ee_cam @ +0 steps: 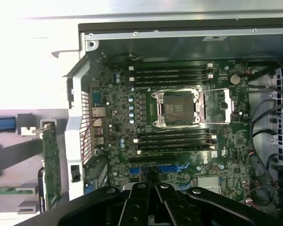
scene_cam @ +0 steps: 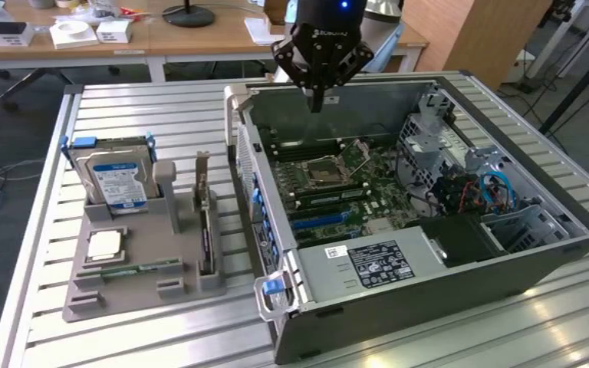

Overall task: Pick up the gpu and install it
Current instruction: 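Reach for the gpu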

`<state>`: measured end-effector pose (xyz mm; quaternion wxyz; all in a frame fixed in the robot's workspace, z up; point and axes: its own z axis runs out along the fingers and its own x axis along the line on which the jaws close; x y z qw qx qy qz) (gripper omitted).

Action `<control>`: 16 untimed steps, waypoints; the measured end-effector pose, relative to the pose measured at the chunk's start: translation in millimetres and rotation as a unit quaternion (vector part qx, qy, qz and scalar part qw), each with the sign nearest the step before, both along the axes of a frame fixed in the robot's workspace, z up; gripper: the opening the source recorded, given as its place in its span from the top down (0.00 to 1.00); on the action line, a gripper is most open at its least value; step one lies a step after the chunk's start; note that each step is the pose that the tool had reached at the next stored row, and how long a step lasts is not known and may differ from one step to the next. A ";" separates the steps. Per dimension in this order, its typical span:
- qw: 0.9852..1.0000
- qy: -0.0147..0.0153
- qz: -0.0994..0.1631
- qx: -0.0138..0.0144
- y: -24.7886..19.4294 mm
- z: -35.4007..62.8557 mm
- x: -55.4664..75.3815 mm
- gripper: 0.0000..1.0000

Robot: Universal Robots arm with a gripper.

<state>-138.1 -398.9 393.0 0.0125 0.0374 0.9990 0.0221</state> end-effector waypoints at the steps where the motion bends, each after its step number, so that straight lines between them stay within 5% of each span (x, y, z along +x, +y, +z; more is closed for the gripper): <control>1: 1.000 0.000 0.000 0.000 0.0 0.0 -2.7 0.90; 16: 1.000 0.000 0.000 0.000 0.0 -1.0 -39.0 0.90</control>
